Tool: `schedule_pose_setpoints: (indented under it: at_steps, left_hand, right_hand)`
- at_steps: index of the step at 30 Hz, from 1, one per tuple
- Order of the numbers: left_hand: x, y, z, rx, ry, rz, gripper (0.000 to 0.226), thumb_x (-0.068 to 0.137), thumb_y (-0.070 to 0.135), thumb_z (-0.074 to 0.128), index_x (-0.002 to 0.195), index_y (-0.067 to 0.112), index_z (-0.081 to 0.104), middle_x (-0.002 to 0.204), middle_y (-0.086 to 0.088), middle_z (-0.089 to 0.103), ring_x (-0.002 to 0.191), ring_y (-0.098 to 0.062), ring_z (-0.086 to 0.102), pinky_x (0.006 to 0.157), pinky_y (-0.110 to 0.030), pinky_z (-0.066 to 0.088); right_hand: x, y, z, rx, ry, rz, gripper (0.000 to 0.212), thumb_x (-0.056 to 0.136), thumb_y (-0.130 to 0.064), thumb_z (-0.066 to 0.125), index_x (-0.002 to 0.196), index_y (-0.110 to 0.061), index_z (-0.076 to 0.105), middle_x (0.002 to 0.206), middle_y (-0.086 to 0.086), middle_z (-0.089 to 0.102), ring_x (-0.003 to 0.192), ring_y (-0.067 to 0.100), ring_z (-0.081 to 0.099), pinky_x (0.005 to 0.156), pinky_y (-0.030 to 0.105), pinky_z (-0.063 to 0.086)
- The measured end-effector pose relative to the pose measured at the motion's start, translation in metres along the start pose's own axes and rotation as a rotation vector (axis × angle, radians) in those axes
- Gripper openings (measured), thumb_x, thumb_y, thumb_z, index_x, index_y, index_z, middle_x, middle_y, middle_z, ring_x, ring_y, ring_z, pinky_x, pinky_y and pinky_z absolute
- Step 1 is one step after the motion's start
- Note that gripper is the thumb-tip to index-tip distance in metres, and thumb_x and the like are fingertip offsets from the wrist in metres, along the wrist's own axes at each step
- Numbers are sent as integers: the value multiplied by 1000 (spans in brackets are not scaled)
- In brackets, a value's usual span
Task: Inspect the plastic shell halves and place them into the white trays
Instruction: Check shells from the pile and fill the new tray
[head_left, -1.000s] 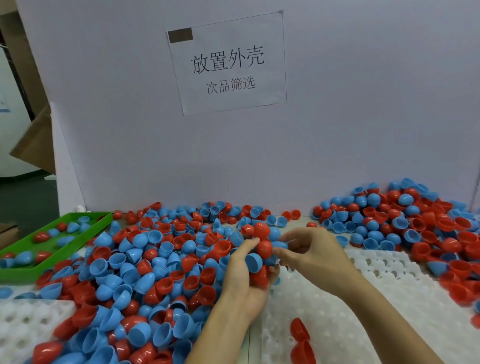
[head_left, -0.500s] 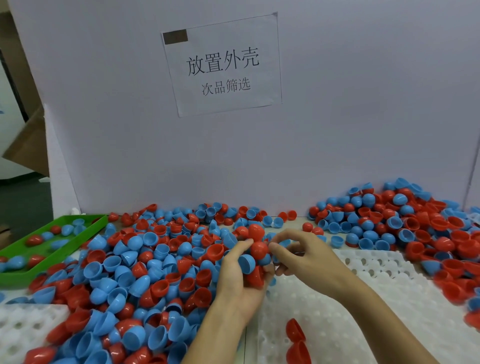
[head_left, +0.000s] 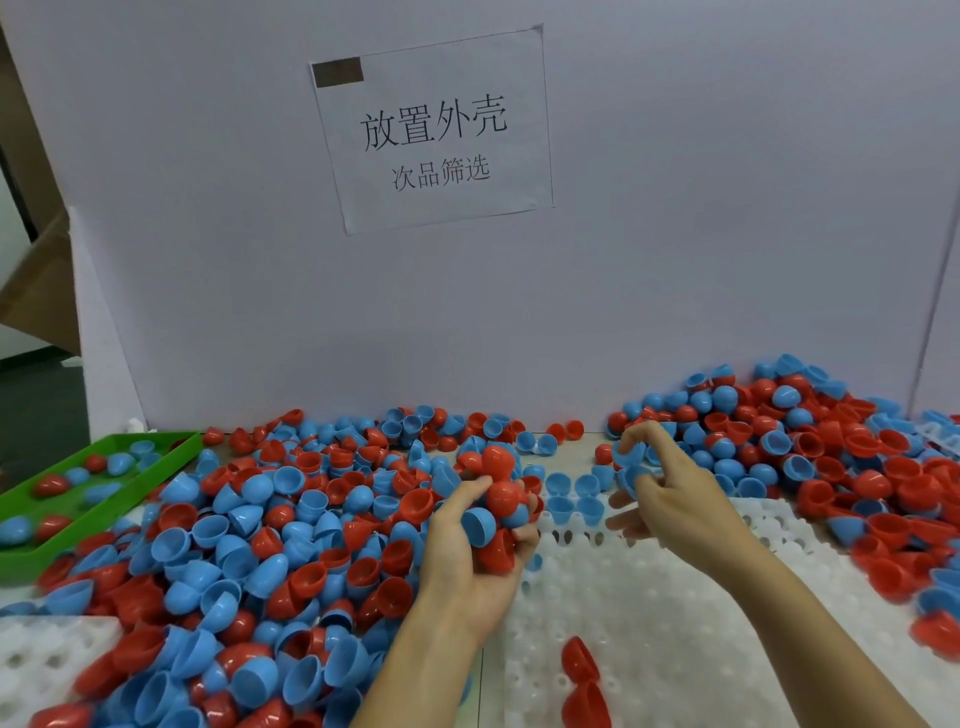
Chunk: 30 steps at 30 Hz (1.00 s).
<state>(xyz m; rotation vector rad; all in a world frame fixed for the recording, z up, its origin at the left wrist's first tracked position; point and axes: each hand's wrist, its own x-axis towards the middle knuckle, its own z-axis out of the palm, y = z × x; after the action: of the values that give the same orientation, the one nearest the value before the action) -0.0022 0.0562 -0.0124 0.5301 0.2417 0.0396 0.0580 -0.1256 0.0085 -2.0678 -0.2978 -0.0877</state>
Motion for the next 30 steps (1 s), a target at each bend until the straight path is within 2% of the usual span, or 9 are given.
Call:
schedule_pose_setpoints:
  at_steps: [6,9,12,15,17,19,21,25,30]
  left_hand:
    - [0,-1,1,-6,16,2,45,75,10,69,118,-1,64,85,-21,71,75,-27,64,47,-26,48]
    - [0,-1,1,-7,13,3,44,74,11,69,117,-1,64,85,-22,71,74,-27,64,46,-26,48]
    - [0,-1,1,-4,10,1,46,73,11,69,116,-2,64,86,-23,72,74,-27,65,45,-26,49]
    - [0,-1,1,-2,13,7,48,73,11,69,119,-1,63,86,-21,71,73,-25,63,46,-26,48]
    - [1,-1,1,-7,19,12,50,73,11,69,121,-1,62,90,-21,69,76,-25,61,46,-26,47]
    - [1,-1,1,-8,25,13,51,73,11,69,123,-1,62,97,-22,65,81,-25,58,47,-26,47]
    - [1,-2,1,-6,30,12,52,73,11,69,123,-1,62,101,-22,64,84,-25,57,47,-26,47]
    - [0,-2,1,-5,29,14,54,74,11,69,126,-2,60,101,-21,63,82,-25,56,47,-26,47]
    - [-1,-2,2,-4,19,7,51,74,11,69,124,-1,61,91,-21,70,75,-25,62,46,-26,48]
  right_hand:
    - [4,8,-5,-10,43,30,33,100,0,31,96,-26,50,89,18,68,57,20,72,43,22,51]
    - [5,14,-7,-36,29,69,23,102,-4,36,103,-26,43,87,15,70,60,19,73,49,26,56]
    - [4,20,-7,-143,-16,70,21,102,-10,44,109,-29,45,81,8,72,66,12,71,49,19,51]
    - [1,18,-4,-266,-54,23,23,99,-12,48,105,-34,50,77,10,71,77,20,71,49,21,49]
    - [0,17,0,-317,-66,-12,25,97,-12,50,103,-36,52,73,8,69,69,20,67,57,29,54]
    - [-1,16,4,-339,-90,-24,27,96,-11,53,104,-37,51,73,5,66,59,14,56,56,25,52]
    - [-1,16,6,-373,-122,-22,31,94,-9,55,104,-38,49,73,1,62,60,11,52,57,21,49]
    - [-2,14,9,-439,-120,2,40,92,-2,55,105,-39,47,95,-2,61,82,13,60,68,22,53]
    - [-3,10,13,-500,-101,4,43,89,1,61,107,-37,52,124,0,50,98,14,52,83,23,48]
